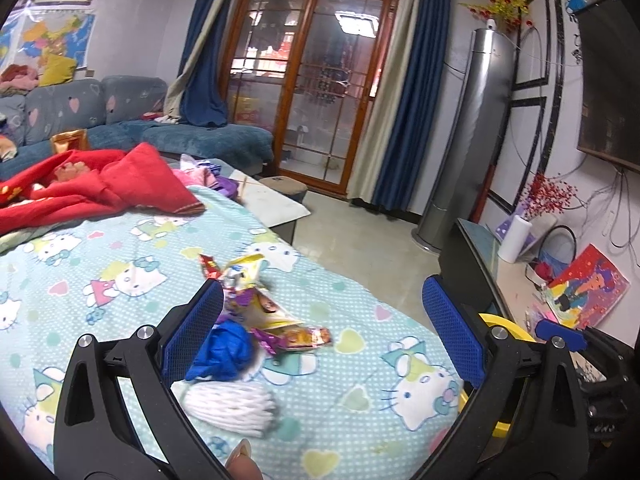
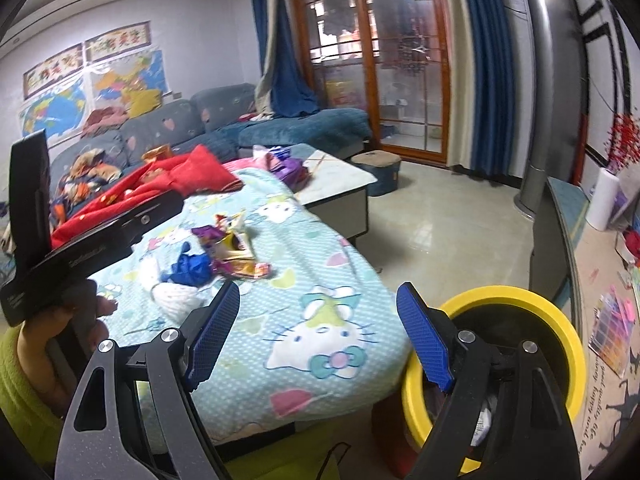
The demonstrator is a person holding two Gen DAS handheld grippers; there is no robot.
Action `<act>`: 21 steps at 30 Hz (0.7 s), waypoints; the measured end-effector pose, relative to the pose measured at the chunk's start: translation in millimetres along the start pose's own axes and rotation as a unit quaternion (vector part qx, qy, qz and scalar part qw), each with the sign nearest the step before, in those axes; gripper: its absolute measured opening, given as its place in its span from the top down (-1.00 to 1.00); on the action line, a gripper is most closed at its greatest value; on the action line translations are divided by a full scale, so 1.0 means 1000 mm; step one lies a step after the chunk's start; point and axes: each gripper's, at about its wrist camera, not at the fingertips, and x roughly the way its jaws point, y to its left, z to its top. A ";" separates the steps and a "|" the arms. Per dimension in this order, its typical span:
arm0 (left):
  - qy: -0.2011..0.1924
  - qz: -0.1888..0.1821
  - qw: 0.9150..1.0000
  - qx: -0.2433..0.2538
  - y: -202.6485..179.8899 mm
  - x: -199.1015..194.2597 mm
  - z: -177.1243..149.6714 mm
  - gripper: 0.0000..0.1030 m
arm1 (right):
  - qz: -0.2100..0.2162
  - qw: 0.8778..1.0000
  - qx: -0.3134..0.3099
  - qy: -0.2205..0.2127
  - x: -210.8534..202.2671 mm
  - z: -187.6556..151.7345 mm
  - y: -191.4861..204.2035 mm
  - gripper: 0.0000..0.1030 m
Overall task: Collect trash
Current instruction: 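Move both tools back from the bin toward the wrappers on the bed, then grasp the purple candy wrapper with the left tool while the right tool grasps the yellow snack packet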
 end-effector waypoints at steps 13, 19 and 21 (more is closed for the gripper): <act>0.001 0.034 0.999 -0.035 0.051 0.005 0.005 -0.78 | 0.031 0.999 -0.028 0.027 0.051 0.007 0.032 -0.51; 0.019 0.036 0.998 -0.049 0.070 0.018 0.002 -0.75 | 0.044 0.997 -0.028 0.058 0.090 0.012 0.041 -0.34; 0.028 0.034 0.998 -0.050 0.073 0.022 0.000 -0.61 | 0.048 0.996 -0.027 0.072 0.105 0.012 0.044 -0.24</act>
